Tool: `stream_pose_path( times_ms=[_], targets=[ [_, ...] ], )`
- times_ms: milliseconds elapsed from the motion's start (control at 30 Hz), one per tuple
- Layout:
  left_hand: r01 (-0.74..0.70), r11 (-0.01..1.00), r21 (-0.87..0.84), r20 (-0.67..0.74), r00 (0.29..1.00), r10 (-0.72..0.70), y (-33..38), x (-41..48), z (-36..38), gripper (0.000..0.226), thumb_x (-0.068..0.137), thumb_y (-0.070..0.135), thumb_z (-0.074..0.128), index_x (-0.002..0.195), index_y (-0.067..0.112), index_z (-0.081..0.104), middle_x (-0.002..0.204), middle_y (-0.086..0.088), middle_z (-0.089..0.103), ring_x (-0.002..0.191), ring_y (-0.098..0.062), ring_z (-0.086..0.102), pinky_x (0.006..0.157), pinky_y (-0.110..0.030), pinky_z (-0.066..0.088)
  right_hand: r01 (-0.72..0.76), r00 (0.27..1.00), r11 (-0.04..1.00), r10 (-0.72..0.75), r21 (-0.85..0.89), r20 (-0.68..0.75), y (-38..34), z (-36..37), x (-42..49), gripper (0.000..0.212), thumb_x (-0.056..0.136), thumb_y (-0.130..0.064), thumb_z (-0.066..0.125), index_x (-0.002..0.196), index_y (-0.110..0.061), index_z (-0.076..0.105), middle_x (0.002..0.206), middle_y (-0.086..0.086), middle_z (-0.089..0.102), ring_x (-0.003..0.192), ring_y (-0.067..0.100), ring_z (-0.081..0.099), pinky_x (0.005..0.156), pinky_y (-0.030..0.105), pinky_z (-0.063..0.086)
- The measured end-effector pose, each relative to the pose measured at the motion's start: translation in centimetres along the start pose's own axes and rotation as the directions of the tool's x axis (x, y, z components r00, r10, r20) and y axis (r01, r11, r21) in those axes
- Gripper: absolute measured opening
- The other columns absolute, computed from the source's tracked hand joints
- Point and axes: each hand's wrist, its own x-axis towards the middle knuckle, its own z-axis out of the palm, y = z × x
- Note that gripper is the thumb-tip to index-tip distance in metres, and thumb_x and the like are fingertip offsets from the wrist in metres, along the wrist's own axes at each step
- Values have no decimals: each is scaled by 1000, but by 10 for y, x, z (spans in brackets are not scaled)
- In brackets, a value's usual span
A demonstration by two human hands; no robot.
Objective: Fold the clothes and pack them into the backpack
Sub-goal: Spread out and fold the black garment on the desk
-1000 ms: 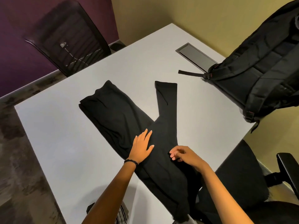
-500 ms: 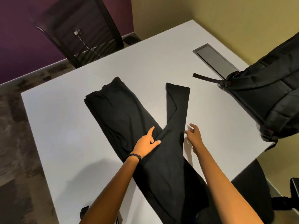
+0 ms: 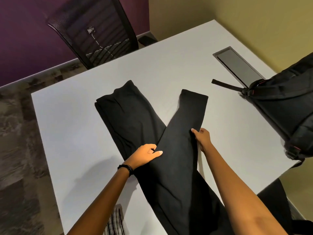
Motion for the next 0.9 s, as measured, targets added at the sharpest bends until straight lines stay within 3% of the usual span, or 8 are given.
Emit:
stream_pose_path(
  times_ms=[133,333,467,633,700,800,900],
  targets=[
    [26,999,44,3,1000,-26,-10,-8,-8,46,89,34,61,62,19,27,54,2,28,54,-12,29,63,-28,31,38,997,999,-37,16,-60,-1,2,3,36,90,-22,60,62,-14,39,63,4,44,62,19,43,57,23,38],
    [132,982,135,60,988,-141,-34,-26,-22,46,88,32,62,56,18,32,54,1,37,51,-10,38,59,-24,36,38,999,999,-38,30,-21,0,4,0,23,89,-17,60,70,-7,51,67,7,52,62,19,48,58,21,42],
    [179,953,246,93,974,-207,-46,-35,-21,45,89,34,59,58,17,34,58,0,37,54,-10,35,57,-21,32,15,1000,999,-15,36,-11,-6,8,-5,31,90,-15,59,64,-13,42,65,8,44,65,20,42,57,23,37],
    [195,936,294,149,958,-246,-48,-37,-20,42,88,32,62,59,17,36,60,0,39,56,-12,38,64,-26,37,-14,1000,986,9,165,28,-15,13,-13,15,90,-18,59,89,-3,58,87,21,53,87,26,57,76,29,50],
    [194,942,275,154,958,-242,-44,-36,-22,41,88,35,61,60,18,38,60,0,42,56,-12,41,63,-25,39,-47,994,968,20,247,111,-22,11,-14,17,88,-22,63,96,-7,62,94,13,62,87,23,61,76,29,52],
    [166,977,134,-21,986,-165,-36,-25,-24,27,86,37,62,69,19,52,63,2,57,61,-13,55,71,-30,49,-66,983,943,5,325,183,-33,11,-14,39,88,-22,63,124,-8,56,115,9,63,105,28,60,89,36,50],
    [40,999,-33,-240,970,-47,-21,-7,-26,11,88,26,63,92,18,59,72,5,59,69,-11,56,80,-31,48,-6,981,952,-54,307,187,-42,13,-14,42,93,-19,55,134,-12,48,126,7,58,112,28,57,91,35,48]
  ],
)
